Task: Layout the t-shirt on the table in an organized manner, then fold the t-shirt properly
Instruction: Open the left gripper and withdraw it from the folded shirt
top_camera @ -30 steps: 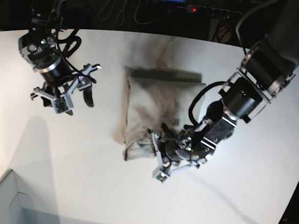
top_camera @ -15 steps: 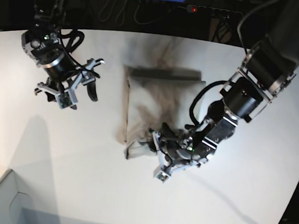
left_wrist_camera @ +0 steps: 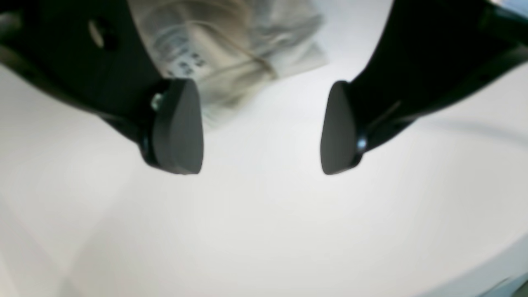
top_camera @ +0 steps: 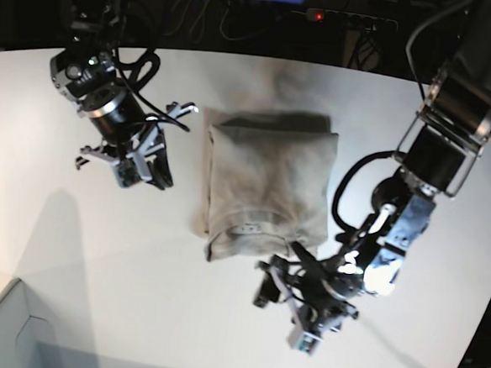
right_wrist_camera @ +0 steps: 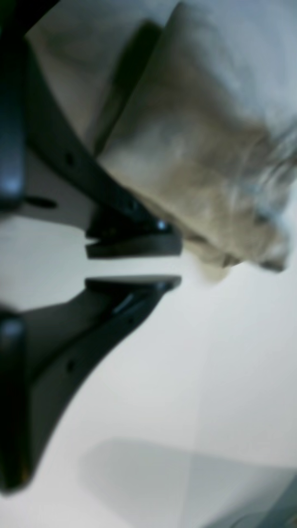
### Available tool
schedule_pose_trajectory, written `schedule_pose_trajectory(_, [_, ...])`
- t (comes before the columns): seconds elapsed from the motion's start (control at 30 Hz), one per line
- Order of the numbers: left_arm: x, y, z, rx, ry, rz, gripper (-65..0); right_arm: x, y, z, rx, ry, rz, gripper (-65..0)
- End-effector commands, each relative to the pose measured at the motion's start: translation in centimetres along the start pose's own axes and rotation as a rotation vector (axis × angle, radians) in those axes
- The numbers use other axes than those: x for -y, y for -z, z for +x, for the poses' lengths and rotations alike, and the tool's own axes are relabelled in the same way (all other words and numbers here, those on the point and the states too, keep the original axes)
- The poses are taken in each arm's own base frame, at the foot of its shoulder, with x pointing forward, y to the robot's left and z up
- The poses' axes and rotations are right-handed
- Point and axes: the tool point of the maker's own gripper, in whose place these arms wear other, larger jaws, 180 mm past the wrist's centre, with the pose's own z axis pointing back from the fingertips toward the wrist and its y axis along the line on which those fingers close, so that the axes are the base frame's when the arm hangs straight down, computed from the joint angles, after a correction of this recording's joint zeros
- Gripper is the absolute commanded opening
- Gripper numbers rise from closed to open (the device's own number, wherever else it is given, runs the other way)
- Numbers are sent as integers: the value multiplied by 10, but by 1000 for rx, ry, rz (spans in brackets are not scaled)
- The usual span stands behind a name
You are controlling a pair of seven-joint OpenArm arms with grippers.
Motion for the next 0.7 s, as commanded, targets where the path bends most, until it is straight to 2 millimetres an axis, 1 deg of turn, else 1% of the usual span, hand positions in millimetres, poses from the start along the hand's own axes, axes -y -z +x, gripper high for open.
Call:
schedule_pose_trajectory(0.0, [-23,-13,24,78,-19,45,-218,-5,0,17,61,-2,11,-650])
schedule_pose_trajectory(0.03, [-39,-24,24,100,-48,77,-218,-13,3,22,71,0,29,-650])
schedule_pose_trajectory(0.1, [-74,-50,16,137,-117,157,-219,-33,9,33,100,4,79,-650])
schedule_pose_trajectory(0.17, [-103,-78,-2,158,-186,232,-219,-53,16,46,131,3,132,-650])
schedule_pose_trajectory(0.23, [-130,-106,-23,172,-250,314,-219,-79,26,43,122,17,204,-650])
schedule_pose_trajectory(0.3, [-149,-130,-45,171,-304,382,-219,-95,37,40,110,21,259,-650])
schedule_pose_trajectory(0.4, [-167,-161,-78,152,-357,464,-219,-113,54,18,47,44,323,-650])
schedule_pose_trajectory(0.53, [-172,-184,-117,97,-395,517,-219,-122,73,-4,-15,76,366,-650])
schedule_pose_trajectory(0.57, [-174,-191,-128,79,-406,533,-219,-125,76,-9,-17,91,375,-650])
schedule_pose_trajectory(0.67, [-181,-211,-152,48,-435,583,-219,-134,78,-24,-11,144,398,-650])
